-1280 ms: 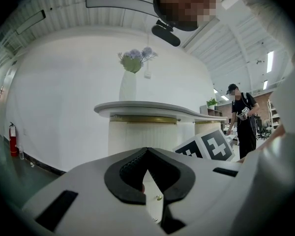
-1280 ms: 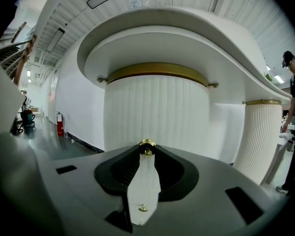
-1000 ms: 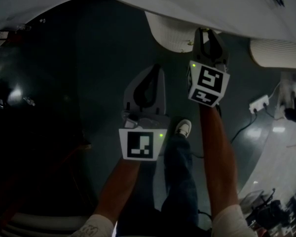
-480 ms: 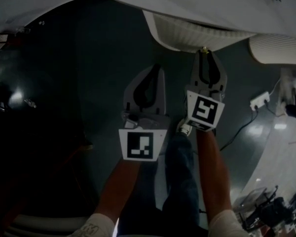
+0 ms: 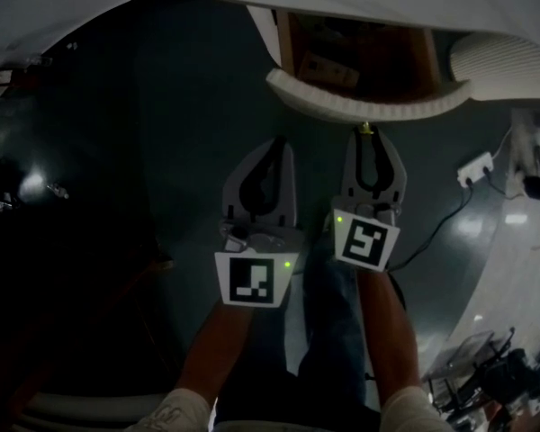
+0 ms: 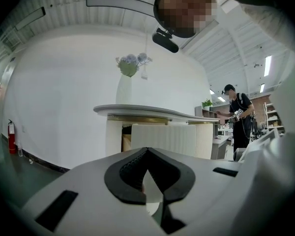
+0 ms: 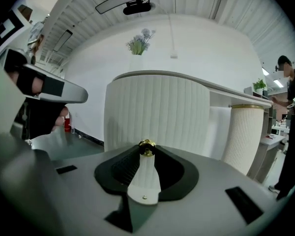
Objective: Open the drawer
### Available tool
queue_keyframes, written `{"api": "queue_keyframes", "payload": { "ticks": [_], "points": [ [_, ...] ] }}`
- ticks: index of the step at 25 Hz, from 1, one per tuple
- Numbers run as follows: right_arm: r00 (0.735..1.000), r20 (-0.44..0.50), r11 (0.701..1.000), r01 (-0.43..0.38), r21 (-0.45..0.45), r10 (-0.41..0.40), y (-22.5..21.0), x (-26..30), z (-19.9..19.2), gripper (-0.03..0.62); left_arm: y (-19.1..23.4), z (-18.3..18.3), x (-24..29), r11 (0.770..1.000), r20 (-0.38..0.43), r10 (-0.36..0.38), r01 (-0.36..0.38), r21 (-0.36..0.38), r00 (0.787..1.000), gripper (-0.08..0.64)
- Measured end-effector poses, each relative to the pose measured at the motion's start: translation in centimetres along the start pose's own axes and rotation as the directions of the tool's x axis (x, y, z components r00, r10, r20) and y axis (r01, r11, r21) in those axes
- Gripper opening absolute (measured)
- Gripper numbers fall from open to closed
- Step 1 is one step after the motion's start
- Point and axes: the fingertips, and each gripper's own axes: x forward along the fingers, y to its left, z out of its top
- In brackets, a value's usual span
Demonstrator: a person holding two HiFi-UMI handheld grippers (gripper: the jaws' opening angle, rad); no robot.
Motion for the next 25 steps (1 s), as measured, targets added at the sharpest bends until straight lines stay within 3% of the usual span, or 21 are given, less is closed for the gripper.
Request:
{"api": "queue_keyframes", "payload": {
  "ticks": [10,25],
  "points": [
    [0.999,-0.033,1.0,-0.001,0.018,0.001,0.6,-7.0,-2.6,0.101,-1.9,-2.3,-6.1,1.0,-0.038,0.007,-0.006,0.014,0.999,-0.004],
    [0.996,-0.092,1.0,-0.018,0.018,0.019,0.8,-7.2,-2.4,0.103,-1.3,0.0,-4.6,1.0,-0.058,-0.012,0.013,0.02,0.998,-0.005]
  ]
}}
